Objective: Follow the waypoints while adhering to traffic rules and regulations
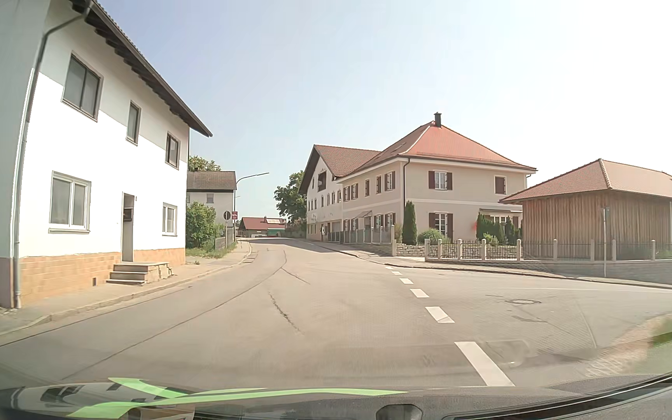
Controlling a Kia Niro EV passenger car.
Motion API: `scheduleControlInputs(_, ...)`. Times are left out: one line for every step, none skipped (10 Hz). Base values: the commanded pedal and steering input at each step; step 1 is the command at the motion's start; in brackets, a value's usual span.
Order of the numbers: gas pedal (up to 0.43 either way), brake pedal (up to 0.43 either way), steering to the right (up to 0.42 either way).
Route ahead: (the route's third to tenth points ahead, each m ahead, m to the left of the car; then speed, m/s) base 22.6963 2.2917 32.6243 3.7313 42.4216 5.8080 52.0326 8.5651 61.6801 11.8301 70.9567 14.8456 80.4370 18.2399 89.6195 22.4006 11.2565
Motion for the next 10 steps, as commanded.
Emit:
scheduleControlInputs(0.087,0.000,-0.031)
scheduleControlInputs(0.098,0.000,-0.030)
scheduleControlInputs(0.110,0.000,-0.029)
scheduleControlInputs(0.110,0.000,-0.028)
scheduleControlInputs(0.110,0.000,-0.028)
scheduleControlInputs(0.110,0.000,-0.027)
scheduleControlInputs(0.110,0.000,-0.027)
scheduleControlInputs(0.110,0.000,-0.027)
scheduleControlInputs(0.110,0.000,-0.027)
scheduleControlInputs(0.110,0.000,-0.027)
